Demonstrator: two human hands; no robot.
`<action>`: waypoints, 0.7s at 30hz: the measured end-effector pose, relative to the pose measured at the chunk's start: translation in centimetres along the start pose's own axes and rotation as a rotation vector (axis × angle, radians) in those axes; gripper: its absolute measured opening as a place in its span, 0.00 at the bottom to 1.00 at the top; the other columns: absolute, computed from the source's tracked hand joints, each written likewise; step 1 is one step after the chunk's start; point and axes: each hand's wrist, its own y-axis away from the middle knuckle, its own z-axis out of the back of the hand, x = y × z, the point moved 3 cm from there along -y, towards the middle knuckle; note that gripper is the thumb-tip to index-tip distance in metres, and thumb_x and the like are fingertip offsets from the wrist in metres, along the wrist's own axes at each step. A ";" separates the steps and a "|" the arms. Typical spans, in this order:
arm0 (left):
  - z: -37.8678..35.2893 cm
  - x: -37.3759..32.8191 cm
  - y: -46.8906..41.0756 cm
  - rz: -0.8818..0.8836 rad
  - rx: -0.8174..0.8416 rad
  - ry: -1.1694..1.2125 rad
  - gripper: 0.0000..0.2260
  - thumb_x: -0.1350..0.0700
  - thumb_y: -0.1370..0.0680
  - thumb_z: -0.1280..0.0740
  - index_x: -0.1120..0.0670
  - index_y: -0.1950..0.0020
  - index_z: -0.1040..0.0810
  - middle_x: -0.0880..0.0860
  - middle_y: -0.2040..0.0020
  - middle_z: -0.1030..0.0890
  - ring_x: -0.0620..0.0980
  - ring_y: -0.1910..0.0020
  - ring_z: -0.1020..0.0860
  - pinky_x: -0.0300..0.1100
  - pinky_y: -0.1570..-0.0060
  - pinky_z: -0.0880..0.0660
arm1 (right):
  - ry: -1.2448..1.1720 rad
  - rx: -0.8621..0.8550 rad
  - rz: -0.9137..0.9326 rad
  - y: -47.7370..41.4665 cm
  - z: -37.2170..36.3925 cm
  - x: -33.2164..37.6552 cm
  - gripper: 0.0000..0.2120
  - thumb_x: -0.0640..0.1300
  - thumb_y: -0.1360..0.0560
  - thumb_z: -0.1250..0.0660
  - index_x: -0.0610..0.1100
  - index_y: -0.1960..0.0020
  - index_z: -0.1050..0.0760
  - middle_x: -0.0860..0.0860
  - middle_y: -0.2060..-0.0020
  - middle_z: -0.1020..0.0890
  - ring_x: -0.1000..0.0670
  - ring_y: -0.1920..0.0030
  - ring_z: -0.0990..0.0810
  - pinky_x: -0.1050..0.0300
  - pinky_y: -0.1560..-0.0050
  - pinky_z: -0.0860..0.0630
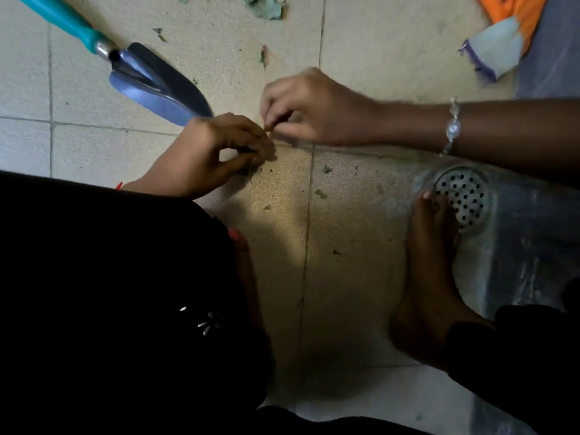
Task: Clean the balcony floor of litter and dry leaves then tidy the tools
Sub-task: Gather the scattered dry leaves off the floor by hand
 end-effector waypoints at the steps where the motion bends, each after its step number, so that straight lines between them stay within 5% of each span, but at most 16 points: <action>1: -0.2 0.0 0.5 -0.002 -0.019 -0.012 0.10 0.56 0.23 0.36 0.60 0.49 0.17 0.52 0.48 0.21 0.42 0.51 0.25 0.29 0.48 0.31 | 0.018 -0.104 0.035 1.7 -0.7 0.4 0.07 0.36 0.26 0.34 0.33 0.54 0.20 0.40 0.55 0.19 0.48 0.56 0.21 0.64 0.51 0.25; 3: -0.6 0.2 1.2 -0.001 -0.042 -0.030 0.11 0.57 0.23 0.37 0.61 0.48 0.18 0.55 0.47 0.20 0.46 0.49 0.25 0.31 0.48 0.30 | 0.136 -0.111 0.117 4.7 -2.4 0.4 0.12 0.38 0.23 0.37 0.30 0.45 0.24 0.35 0.48 0.22 0.42 0.46 0.23 0.54 0.44 0.24; 6: -1.5 0.2 2.0 -0.012 -0.066 -0.050 0.11 0.59 0.22 0.37 0.64 0.47 0.19 0.61 0.43 0.22 0.47 0.44 0.27 0.34 0.42 0.32 | 0.349 0.097 0.237 8.0 -4.7 -0.1 0.34 0.56 0.23 0.41 0.29 0.31 0.41 0.32 0.33 0.36 0.38 0.30 0.37 0.49 0.29 0.38; 10: -2.4 0.7 2.6 0.043 -0.041 -0.019 0.19 0.54 0.21 0.38 0.67 0.37 0.27 0.61 0.33 0.30 0.49 0.32 0.33 0.36 0.31 0.38 | 0.432 0.241 0.247 10.1 -7.0 0.2 0.53 0.74 0.33 0.43 0.33 0.27 0.52 0.36 0.28 0.49 0.38 0.26 0.51 0.48 0.25 0.54; 17: -3.4 1.4 2.6 0.108 0.089 -0.037 0.34 0.49 0.25 0.36 0.65 0.26 0.44 0.62 0.25 0.45 0.52 0.25 0.47 0.40 0.26 0.48 | 0.547 0.050 -0.072 9.1 -8.3 0.6 0.51 0.75 0.30 0.57 0.33 0.26 0.54 0.36 0.26 0.49 0.40 0.25 0.51 0.46 0.26 0.54; 21: -4.2 1.8 0.8 0.051 0.008 -0.297 0.31 0.52 0.21 0.41 0.69 0.27 0.48 0.68 0.26 0.46 0.59 0.25 0.47 0.46 0.25 0.49 | 0.560 -0.162 -0.251 4.4 -5.7 -1.1 0.51 0.74 0.29 0.51 0.32 0.26 0.50 0.34 0.26 0.47 0.40 0.25 0.49 0.47 0.25 0.54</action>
